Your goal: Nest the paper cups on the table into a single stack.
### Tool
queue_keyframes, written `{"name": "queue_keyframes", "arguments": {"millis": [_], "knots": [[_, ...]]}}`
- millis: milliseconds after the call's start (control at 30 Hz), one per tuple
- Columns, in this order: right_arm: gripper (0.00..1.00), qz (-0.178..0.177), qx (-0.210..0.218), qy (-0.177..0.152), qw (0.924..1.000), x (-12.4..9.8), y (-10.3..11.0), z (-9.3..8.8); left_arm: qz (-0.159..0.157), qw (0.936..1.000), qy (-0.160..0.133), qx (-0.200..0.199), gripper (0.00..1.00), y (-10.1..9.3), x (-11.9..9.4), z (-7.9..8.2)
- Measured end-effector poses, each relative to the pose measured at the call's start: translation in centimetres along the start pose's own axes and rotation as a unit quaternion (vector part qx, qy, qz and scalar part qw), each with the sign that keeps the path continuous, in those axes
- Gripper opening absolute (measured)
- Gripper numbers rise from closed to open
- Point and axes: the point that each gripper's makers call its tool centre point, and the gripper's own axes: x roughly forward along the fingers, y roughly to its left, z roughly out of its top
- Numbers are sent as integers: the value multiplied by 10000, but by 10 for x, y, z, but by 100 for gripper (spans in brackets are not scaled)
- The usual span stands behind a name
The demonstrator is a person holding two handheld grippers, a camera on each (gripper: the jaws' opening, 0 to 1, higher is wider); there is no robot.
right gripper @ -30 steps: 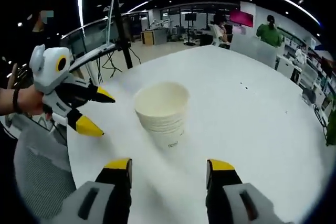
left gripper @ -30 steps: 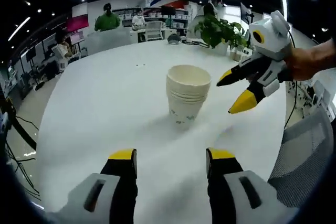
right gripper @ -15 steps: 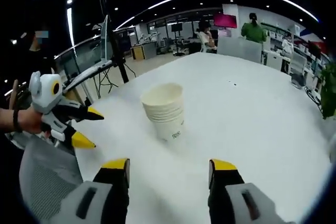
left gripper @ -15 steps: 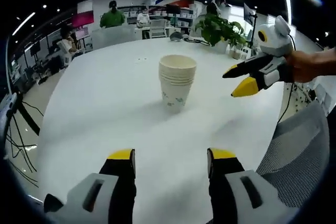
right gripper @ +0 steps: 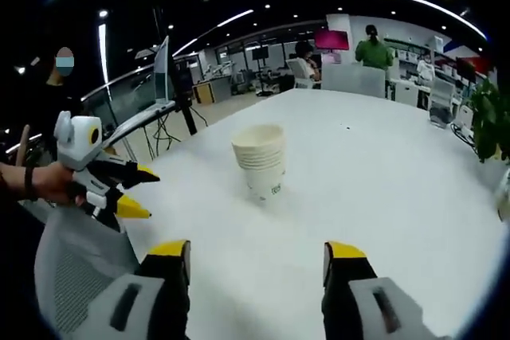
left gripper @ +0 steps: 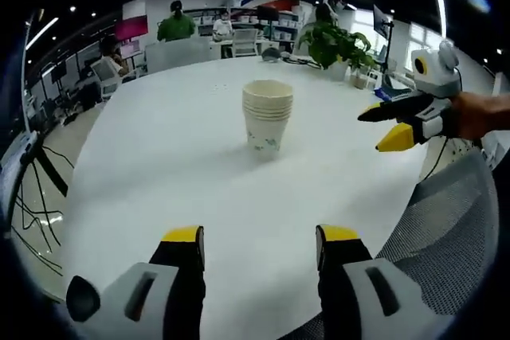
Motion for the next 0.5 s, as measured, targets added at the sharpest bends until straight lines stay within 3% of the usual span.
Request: {"name": "queue_keyframes", "arguments": {"millis": [100,167,233,333,500], "knots": [[69,-127,247,-184,9994,-8,5,0,49,10000,-55,-67,55,3,-2,-6],[69,-149,277,-307,9990,-11,7,0,90,9999,73,-80,55,6,-3,-9],[70,-176,259,-307,9990,-11,8,-4,97,9998,-105,-147,55,7,-3,0],[70,-247,267,-241,9990,-13,4,-12,144,9999,-45,-58,53,5,-5,-4],[70,-378,423,-414,9975,-21,-1,-11,92,9999,-39,85,52,4,-3,-4]]}}
